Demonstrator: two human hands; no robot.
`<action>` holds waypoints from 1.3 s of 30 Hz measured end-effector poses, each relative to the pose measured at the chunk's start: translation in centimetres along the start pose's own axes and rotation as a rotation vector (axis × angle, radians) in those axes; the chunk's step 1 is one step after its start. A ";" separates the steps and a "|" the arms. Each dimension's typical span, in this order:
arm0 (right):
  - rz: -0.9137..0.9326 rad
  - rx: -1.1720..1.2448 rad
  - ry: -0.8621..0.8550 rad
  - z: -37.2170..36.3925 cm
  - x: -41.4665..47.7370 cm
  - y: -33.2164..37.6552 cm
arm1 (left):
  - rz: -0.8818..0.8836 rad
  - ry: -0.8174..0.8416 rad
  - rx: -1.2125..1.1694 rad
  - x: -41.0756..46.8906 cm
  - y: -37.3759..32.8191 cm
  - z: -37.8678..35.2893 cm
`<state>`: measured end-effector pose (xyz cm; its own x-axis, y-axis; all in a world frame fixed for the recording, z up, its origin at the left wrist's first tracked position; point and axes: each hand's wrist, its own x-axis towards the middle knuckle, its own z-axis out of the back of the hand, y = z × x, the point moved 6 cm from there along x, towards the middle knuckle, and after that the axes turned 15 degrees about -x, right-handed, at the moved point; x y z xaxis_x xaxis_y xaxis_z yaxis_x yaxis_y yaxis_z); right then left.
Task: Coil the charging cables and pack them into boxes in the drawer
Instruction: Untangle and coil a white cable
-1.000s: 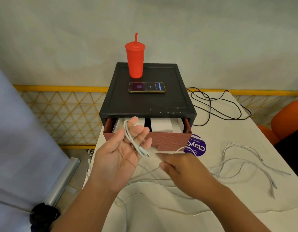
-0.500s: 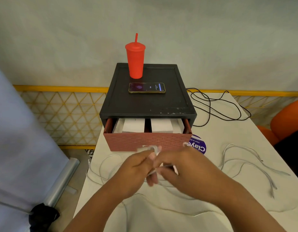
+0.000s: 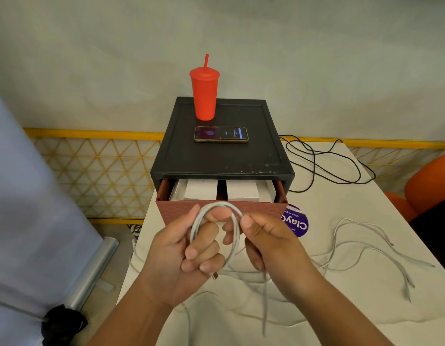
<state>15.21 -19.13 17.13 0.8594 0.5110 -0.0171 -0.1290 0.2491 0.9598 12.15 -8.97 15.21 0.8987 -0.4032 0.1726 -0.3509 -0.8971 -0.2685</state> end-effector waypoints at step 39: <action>0.134 -0.900 0.099 -1.1 -1.3 0.3 | -0.317 -0.362 1.297 0.7 -2.8 0.9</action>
<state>13.50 -18.79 17.14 0.7684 0.6398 0.0150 -0.5973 0.7085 0.3759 13.95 -6.58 15.26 0.9810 0.0324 0.1915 0.1930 -0.0519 -0.9798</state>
